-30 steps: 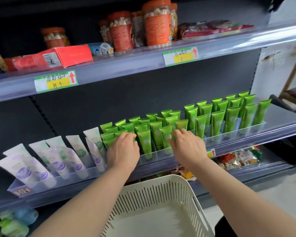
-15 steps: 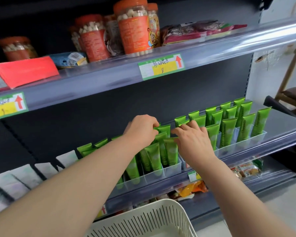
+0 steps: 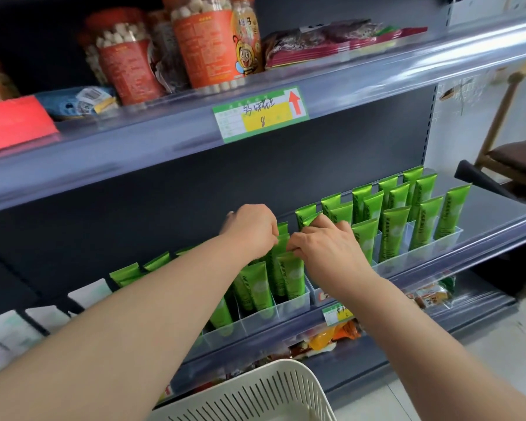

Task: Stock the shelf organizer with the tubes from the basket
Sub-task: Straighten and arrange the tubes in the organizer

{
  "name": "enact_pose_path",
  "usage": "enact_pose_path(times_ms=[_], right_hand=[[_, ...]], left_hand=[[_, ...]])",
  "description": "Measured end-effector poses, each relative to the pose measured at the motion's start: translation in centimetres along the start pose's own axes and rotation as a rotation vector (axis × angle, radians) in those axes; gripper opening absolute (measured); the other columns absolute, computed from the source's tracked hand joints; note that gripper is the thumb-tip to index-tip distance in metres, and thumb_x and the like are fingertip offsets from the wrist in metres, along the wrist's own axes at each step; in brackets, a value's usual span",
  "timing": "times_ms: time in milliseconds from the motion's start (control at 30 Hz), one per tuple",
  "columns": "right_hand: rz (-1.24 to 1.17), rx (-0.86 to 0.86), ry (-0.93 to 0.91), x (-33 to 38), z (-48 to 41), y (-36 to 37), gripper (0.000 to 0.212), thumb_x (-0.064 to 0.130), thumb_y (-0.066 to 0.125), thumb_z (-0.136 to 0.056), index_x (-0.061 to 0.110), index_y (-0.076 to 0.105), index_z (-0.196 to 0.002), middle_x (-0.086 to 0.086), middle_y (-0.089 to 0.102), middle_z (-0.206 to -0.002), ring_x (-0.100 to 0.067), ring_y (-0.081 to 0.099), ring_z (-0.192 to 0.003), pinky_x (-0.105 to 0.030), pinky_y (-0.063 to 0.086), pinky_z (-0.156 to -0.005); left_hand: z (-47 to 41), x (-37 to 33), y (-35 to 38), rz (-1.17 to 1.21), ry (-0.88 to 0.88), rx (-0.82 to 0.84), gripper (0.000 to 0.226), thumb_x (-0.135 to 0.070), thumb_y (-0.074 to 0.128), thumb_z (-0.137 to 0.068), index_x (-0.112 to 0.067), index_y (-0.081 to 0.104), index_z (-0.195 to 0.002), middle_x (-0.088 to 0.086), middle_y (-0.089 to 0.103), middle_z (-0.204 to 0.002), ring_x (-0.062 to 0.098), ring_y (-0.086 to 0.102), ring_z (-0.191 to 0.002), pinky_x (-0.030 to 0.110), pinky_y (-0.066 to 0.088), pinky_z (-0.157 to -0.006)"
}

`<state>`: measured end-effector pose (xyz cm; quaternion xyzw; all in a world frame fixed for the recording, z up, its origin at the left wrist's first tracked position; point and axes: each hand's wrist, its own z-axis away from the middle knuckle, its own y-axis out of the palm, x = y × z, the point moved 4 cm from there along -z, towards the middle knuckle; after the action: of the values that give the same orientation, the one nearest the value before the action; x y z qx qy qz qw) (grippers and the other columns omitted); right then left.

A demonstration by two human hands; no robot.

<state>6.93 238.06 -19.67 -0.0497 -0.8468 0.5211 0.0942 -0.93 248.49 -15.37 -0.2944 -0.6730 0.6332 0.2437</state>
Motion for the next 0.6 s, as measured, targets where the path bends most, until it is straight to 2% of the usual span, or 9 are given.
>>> enact_pose_path(times_ms=[200,333,467,600], right_hand=[[-0.045,0.05,0.038,-1.2,0.1,-1.1,0.024,0.033,0.044,-0.099,0.034,0.057,-0.119,0.013,0.063,-0.117,-0.016,0.04,-0.118,-0.036,0.034,-0.082],[-0.032,0.052,0.079,-2.2,0.1,-1.8,0.024,0.025,0.044,-0.099,0.032,0.059,-0.116,0.01,0.063,-0.113,-0.018,0.044,-0.112,-0.037,0.038,-0.082],[-0.051,0.017,0.079,-2.0,-0.9,-2.3,0.023,0.02,0.046,-0.097,0.03,0.062,-0.11,0.008,0.063,-0.108,-0.019,0.046,-0.106,-0.036,0.038,-0.077],[-0.074,-0.042,0.056,-1.3,-2.7,-3.0,0.022,0.022,0.046,-0.097,0.027,0.062,-0.111,0.005,0.063,-0.106,-0.021,0.047,-0.103,-0.036,0.038,-0.076]], left_hand=[[-0.4,-1.0,-0.2,0.06,-0.029,-0.019,0.01,-0.027,0.064,-0.09,-0.026,0.074,-0.093,-0.004,0.069,-0.104,0.023,0.061,-0.102,0.032,0.048,-0.087],[-0.4,-0.6,0.6,0.063,-0.039,0.03,0.011,-0.029,0.065,-0.09,-0.026,0.075,-0.093,-0.005,0.07,-0.104,0.021,0.062,-0.101,0.033,0.049,-0.087],[-0.6,0.7,-0.3,0.172,-0.09,0.013,0.016,-0.034,0.067,-0.088,-0.022,0.076,-0.083,-0.007,0.07,-0.09,0.019,0.064,-0.087,0.03,0.05,-0.073],[-1.1,2.4,-1.5,0.201,-0.149,-0.067,0.016,-0.021,0.064,-0.088,-0.022,0.075,-0.075,-0.011,0.071,-0.092,0.016,0.065,-0.083,0.028,0.048,-0.067]])
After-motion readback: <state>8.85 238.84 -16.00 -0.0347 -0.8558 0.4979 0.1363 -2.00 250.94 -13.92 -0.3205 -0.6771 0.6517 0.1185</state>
